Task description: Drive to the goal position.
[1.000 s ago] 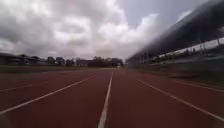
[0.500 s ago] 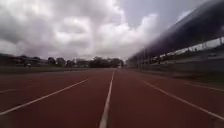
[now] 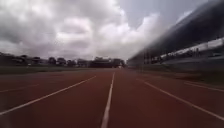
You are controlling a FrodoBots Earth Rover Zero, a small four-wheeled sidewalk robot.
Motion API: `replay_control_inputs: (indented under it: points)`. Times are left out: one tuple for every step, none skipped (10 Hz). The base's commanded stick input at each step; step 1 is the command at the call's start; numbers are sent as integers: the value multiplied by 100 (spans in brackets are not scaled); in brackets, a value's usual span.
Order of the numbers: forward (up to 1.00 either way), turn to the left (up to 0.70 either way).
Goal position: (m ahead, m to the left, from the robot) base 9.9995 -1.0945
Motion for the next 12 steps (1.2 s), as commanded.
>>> replay_control_inputs:
  points:
    - [70, 0]
    - [70, 0]
    - [70, 0]
    - [70, 0]
    - [70, 0]
    - [70, 0]
    - [70, 0]
    - [70, 0]
    - [70, 0]
    - [70, 0]
    - [70, 0]
    - [70, 0]
